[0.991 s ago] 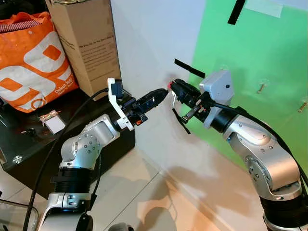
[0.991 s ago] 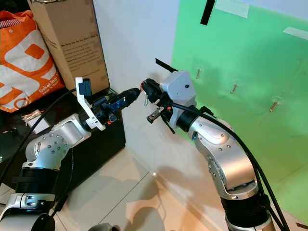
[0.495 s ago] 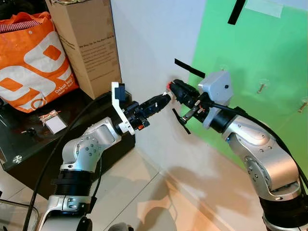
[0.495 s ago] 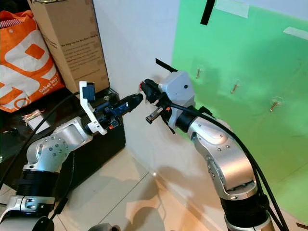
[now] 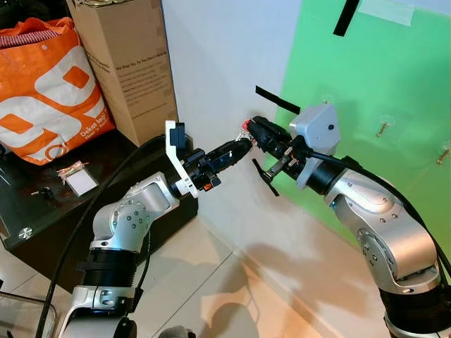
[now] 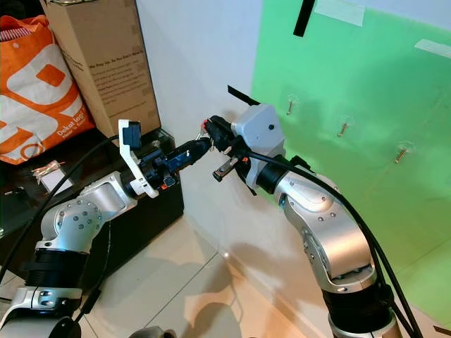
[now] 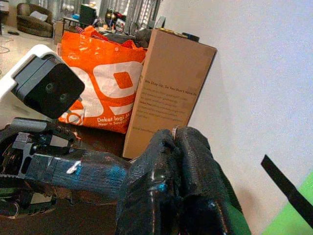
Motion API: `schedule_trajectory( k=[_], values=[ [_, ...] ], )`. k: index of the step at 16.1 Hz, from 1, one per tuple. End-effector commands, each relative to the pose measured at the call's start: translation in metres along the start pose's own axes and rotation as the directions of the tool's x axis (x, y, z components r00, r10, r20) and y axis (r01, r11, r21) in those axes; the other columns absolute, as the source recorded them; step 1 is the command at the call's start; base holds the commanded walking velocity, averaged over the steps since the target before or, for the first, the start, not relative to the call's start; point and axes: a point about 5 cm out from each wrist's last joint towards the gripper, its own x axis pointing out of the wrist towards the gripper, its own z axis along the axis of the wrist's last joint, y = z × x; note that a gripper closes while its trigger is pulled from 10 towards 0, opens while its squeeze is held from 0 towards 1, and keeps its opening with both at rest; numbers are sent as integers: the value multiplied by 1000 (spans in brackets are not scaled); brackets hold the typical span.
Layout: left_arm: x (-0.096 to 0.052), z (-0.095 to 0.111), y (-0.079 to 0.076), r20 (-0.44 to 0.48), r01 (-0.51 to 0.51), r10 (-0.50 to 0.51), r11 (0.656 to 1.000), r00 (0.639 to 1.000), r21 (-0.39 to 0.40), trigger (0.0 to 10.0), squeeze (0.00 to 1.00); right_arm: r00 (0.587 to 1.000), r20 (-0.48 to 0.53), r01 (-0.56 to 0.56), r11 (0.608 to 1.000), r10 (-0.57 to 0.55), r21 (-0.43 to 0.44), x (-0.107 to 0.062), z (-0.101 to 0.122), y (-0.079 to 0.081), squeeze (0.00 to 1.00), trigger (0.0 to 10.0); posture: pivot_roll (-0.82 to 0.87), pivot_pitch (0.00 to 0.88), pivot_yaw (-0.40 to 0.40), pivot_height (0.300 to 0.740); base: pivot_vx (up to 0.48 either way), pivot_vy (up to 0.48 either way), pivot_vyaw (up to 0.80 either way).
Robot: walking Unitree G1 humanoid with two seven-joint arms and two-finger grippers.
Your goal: Hang keys on a hook
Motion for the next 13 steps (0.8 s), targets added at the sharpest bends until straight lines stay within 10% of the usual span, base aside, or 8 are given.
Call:
schedule_trajectory(
  k=[1,13],
  values=[
    [2,7,-5,10,19,-20,999,1000,27,10000,0,999,36,-4,999,5,-37,0,9,1,0,10000,-72,0,38,740,0,0,0],
    [-4,10,-5,53,19,-19,1000,998,-14,10000,0,999,37,-1,999,2,-34,1,9,-1,0,10000,-68,0,37,740,0,0,0]
  ],
)
